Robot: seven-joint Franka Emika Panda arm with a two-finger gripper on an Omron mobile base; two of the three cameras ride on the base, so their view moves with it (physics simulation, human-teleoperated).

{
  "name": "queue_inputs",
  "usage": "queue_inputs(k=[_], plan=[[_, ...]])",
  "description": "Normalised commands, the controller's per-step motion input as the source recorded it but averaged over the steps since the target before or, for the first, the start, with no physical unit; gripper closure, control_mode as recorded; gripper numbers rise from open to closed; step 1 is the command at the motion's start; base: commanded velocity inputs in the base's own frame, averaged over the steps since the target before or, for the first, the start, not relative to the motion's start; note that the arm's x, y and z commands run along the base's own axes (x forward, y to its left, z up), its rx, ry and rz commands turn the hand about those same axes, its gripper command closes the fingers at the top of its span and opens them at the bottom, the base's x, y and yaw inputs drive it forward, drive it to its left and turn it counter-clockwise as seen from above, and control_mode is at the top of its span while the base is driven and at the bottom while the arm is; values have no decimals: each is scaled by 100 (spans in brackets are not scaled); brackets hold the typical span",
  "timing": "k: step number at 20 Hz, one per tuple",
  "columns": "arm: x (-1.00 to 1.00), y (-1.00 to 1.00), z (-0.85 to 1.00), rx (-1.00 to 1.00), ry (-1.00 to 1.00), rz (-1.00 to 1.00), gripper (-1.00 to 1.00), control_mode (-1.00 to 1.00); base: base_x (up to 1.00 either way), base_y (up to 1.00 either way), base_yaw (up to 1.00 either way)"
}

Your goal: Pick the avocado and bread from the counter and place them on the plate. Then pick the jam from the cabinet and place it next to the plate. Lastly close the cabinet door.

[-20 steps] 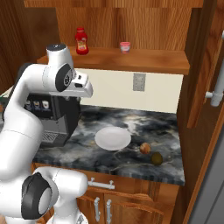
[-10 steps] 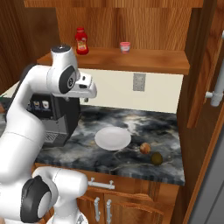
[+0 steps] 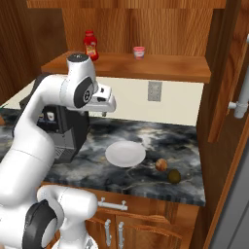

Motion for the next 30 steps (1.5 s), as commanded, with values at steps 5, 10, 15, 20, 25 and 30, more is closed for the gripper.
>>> queue_inputs(k=[5, 10, 15, 20, 25, 30], plan=[[-6, -33, -16, 0, 0, 0, -100, -100, 0, 0, 0], [-7, -33, -19, 0, 0, 0, -100, -100, 0, 0, 0], [-5, -32, -20, 0, 0, 0, -100, -100, 0, 0, 0], [-4, -31, -19, 0, 0, 1, -100, -100, 0, 0, 0], [0, -29, -19, 0, 0, 1, -100, -100, 0, 0, 0], [0, -28, -18, 0, 0, 2, -100, -100, 0, 0, 0]])
